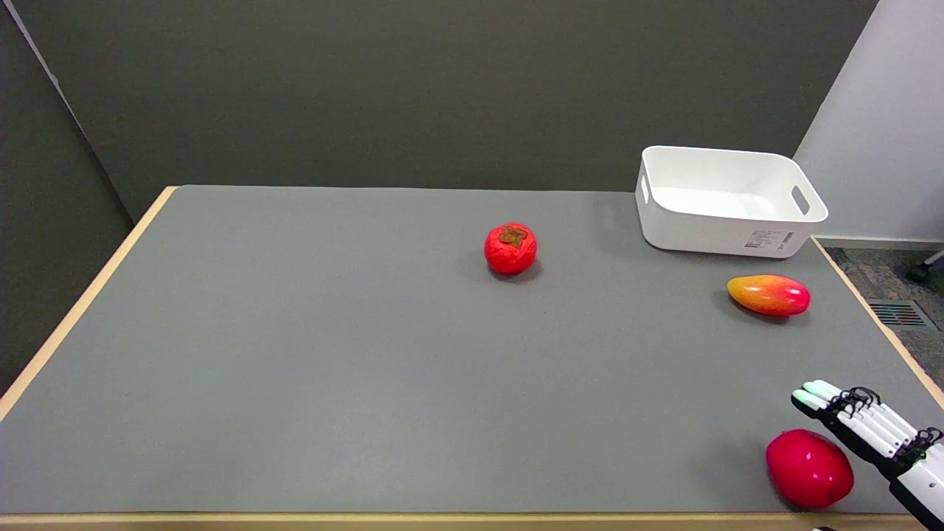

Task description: Pick up the pomegranate.

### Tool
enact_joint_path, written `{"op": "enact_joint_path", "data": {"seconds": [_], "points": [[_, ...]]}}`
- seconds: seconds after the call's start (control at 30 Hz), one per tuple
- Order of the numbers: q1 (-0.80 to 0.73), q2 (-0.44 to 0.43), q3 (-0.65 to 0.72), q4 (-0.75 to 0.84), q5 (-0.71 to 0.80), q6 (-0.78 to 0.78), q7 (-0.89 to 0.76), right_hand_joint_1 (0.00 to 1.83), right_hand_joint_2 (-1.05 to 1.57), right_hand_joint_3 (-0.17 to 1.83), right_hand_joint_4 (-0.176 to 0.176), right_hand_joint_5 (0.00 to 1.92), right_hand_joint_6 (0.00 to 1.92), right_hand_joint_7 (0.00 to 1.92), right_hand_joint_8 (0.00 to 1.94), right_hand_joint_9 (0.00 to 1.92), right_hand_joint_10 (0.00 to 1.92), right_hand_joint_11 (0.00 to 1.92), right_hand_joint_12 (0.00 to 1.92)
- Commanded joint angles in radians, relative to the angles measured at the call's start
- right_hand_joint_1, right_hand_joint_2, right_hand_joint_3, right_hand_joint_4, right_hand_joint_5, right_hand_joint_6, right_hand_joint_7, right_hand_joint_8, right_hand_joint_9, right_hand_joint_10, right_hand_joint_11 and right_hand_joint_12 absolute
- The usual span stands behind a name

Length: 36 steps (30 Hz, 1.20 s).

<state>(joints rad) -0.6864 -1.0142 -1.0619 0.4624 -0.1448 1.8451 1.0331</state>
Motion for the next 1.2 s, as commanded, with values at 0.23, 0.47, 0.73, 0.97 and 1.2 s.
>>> {"op": "enact_joint_path", "data": {"seconds": [0.23, 0.47, 0.73, 0.97, 1.2], "points": [[0.018, 0.001, -0.016, -0.042, -0.025, -0.001, -0.049, 0.52, 0.49, 0.91, 0.008, 0.04, 0.27, 0.05, 0.2, 0.0, 0.29, 0.0, 0.87], [0.038, 0.006, -0.008, -0.04, -0.025, -0.001, -0.073, 0.54, 0.48, 0.91, 0.01, 0.04, 0.3, 0.05, 0.2, 0.0, 0.3, 0.0, 0.9], [0.056, 0.019, -0.012, -0.042, -0.025, -0.001, -0.073, 0.57, 0.5, 0.94, 0.01, 0.05, 0.36, 0.06, 0.23, 0.02, 0.34, 0.0, 0.94], [0.073, 0.026, -0.008, -0.056, -0.025, -0.001, -0.074, 0.62, 0.54, 0.91, 0.013, 0.12, 0.33, 0.12, 0.24, 0.01, 0.47, 0.0, 1.0], [0.082, 0.028, -0.008, -0.061, -0.025, -0.001, -0.107, 0.75, 0.57, 0.96, 0.037, 0.23, 0.45, 0.23, 0.29, 0.11, 0.54, 0.02, 1.12]]}}
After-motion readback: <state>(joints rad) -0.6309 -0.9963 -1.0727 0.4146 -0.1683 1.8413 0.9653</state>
